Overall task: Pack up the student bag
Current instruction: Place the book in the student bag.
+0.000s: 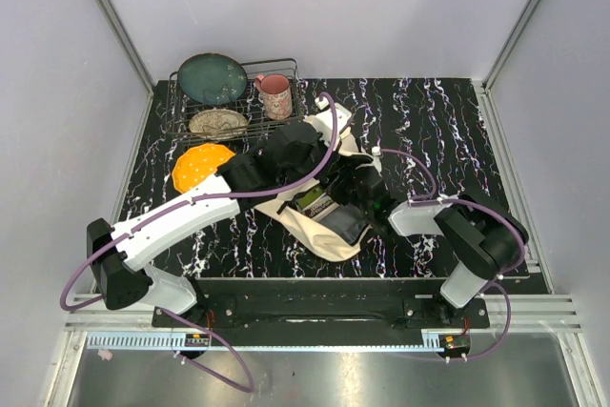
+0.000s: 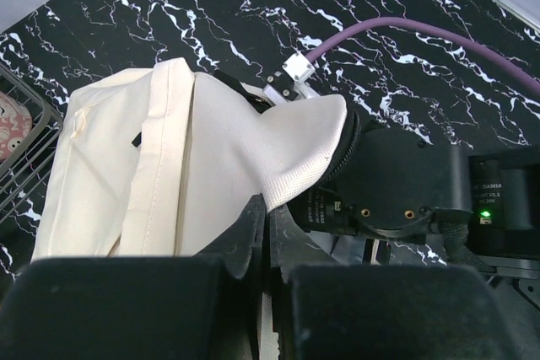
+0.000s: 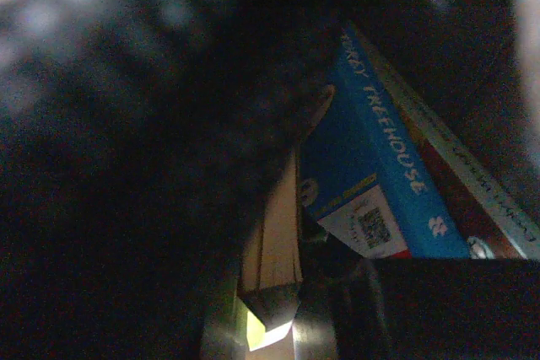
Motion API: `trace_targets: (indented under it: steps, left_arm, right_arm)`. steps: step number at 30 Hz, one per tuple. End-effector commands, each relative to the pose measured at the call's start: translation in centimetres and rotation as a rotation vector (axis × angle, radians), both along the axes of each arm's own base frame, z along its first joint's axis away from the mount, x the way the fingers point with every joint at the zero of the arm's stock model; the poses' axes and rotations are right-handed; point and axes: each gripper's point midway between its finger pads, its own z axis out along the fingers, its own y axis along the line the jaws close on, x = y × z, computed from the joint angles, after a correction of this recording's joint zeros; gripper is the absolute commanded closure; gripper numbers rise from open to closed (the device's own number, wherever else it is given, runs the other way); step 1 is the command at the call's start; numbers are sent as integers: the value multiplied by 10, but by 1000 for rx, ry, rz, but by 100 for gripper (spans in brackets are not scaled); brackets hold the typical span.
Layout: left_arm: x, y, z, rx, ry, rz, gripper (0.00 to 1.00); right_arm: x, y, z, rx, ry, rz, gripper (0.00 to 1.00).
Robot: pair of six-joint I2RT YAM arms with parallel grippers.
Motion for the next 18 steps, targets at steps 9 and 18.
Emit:
trace_targets:
  steps: [9, 18]
  left_arm:
    - [-3, 2, 53, -169, -105, 18, 100]
    - [-1, 2, 46, -155, -101, 23, 100]
  right_arm:
    - [1, -10, 33, -43, -129, -21, 31]
    - [-42, -55, 45, -174, -136, -7, 24]
